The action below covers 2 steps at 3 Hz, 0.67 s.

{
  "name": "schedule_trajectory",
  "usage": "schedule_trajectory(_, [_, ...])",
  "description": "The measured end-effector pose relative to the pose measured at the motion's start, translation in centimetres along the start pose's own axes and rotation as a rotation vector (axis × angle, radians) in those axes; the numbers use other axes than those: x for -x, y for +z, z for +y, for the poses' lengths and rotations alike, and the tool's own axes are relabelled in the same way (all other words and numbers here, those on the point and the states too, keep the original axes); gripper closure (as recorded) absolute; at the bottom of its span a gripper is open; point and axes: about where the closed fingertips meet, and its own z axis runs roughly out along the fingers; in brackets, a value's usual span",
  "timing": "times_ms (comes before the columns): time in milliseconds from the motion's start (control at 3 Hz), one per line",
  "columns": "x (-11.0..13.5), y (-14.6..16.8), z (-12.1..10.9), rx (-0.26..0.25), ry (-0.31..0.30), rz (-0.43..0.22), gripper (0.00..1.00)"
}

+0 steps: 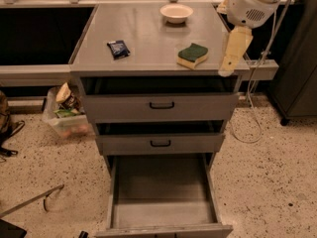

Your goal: Place sponge into bottom drawer

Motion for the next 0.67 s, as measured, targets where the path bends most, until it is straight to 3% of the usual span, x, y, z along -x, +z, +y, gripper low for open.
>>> schedule_trajectory(333, [2.05,2.08,-3.04,-0.002,-0.058,-0.035,0.00])
schedule_trajectory(667, [2.03,2.26,-3.26,-0.007,-0.064,-0.030,0.00])
